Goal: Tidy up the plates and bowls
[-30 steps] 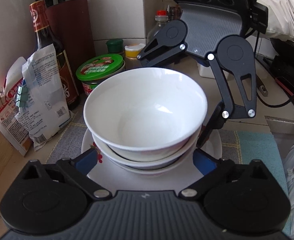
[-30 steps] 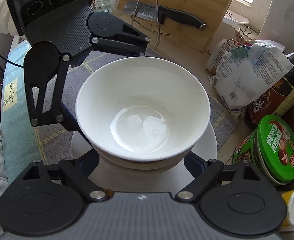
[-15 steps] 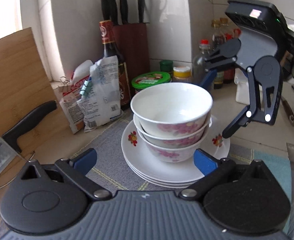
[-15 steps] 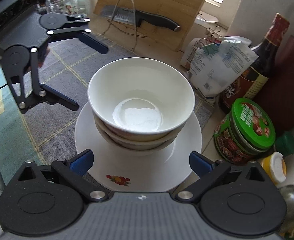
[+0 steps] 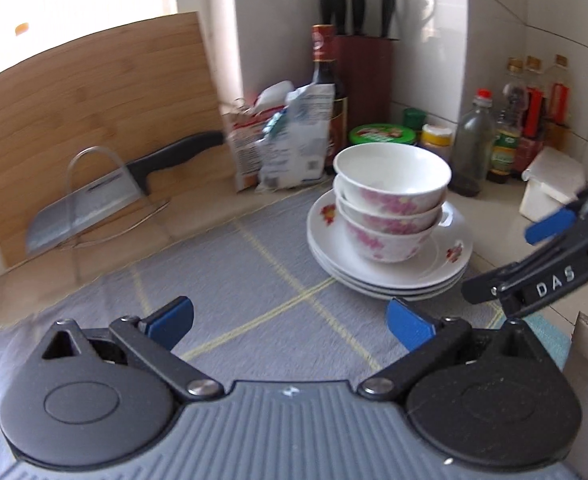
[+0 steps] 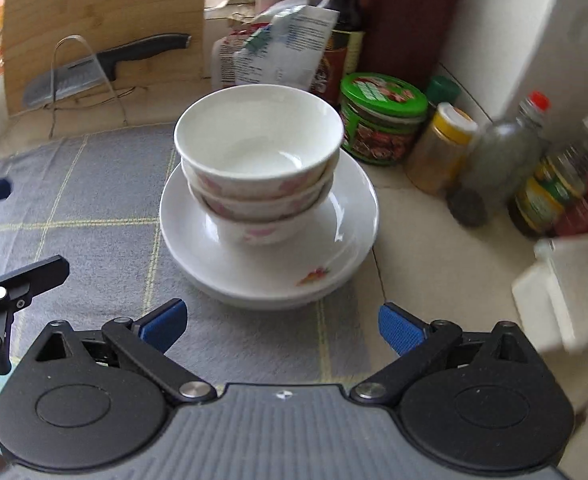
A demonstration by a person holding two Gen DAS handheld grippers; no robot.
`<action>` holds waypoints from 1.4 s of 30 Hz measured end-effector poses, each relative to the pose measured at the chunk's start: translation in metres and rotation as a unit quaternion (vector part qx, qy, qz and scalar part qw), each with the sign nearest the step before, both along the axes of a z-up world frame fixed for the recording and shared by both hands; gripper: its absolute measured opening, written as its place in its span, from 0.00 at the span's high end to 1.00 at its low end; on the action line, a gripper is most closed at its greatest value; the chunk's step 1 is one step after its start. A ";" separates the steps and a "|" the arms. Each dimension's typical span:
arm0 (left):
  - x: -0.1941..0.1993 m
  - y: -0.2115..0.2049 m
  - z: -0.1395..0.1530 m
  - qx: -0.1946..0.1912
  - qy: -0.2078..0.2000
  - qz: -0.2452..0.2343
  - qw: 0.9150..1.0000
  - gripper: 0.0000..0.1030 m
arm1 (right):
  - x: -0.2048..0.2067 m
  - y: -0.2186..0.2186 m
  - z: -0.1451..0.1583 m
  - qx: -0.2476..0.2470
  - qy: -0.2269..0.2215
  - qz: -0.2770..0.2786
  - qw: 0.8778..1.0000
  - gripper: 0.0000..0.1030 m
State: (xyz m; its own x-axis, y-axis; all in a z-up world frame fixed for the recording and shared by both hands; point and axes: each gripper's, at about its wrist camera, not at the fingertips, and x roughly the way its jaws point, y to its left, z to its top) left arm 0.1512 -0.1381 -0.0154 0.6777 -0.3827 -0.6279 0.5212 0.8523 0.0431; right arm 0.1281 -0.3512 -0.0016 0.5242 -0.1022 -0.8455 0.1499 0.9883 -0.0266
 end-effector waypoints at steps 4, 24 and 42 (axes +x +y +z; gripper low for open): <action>-0.015 0.012 0.009 -0.005 0.011 0.007 1.000 0.01 | -0.028 0.020 0.006 0.004 -0.021 -0.052 0.998 0.00; -0.037 0.019 0.035 -0.010 0.003 0.006 1.000 0.01 | -0.070 0.041 0.037 -0.004 -0.073 -0.113 0.991 0.00; -0.033 0.016 0.034 -0.012 0.006 0.010 1.000 0.01 | -0.066 0.037 0.042 0.000 -0.080 -0.109 0.991 0.00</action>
